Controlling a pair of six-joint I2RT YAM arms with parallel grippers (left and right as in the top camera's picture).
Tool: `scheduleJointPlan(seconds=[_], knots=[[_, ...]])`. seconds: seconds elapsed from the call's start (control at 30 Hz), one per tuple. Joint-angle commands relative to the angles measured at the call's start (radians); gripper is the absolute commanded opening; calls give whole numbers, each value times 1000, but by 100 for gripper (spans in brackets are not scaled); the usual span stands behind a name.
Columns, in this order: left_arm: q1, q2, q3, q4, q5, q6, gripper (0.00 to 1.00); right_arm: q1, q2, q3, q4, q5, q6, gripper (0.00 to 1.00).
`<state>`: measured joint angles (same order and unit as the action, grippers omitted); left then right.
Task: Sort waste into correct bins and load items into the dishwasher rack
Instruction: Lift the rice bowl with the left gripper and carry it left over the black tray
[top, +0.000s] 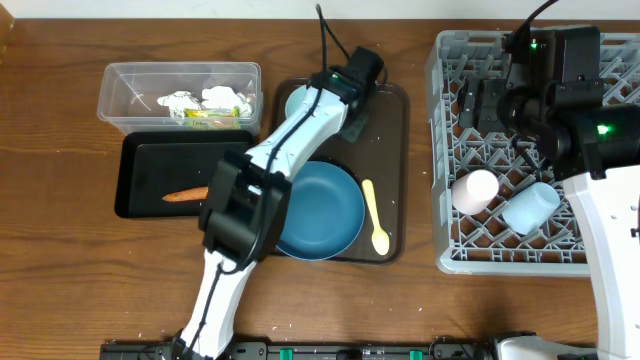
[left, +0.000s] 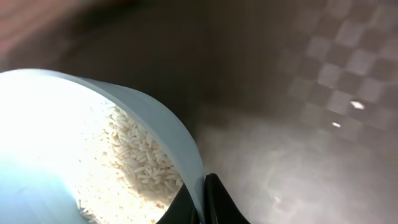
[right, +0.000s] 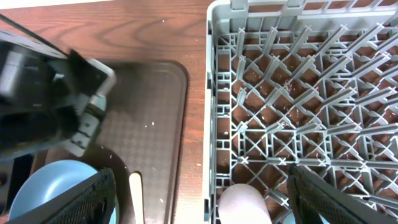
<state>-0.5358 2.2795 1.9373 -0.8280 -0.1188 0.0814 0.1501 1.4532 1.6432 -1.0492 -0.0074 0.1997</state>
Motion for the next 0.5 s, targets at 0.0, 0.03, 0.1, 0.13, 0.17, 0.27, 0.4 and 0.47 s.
scheduleJointPlan(seconds=[0.0, 0.03, 0.1, 0.13, 0.17, 0.27, 0.4, 0.47], knots=[[3, -135, -3, -51, -12, -71, 6, 4, 6, -3, -5, 7, -18, 86], [5, -157, -3, -76, -12, -88, 6, 5, 6, -3, -6, 8, -18, 86], [11, -201, -3, -138, -5, -122, 6, 5, 6, -3, -10, 7, -18, 86], [17, -219, -3, -167, 6, -130, 6, 5, 6, -3, -10, 7, -18, 86], [24, -237, -3, -199, 14, -143, 6, 5, 6, -3, -11, 7, -18, 86], [60, -282, -3, -300, 54, -174, 6, 5, 6, -3, -11, 7, -18, 86], [141, -314, -3, -418, 152, -173, 6, 5, 6, -3, -13, 7, -18, 86], [195, -318, -3, -466, 190, -173, 6, 5, 6, -3, -14, 7, -22, 86]])
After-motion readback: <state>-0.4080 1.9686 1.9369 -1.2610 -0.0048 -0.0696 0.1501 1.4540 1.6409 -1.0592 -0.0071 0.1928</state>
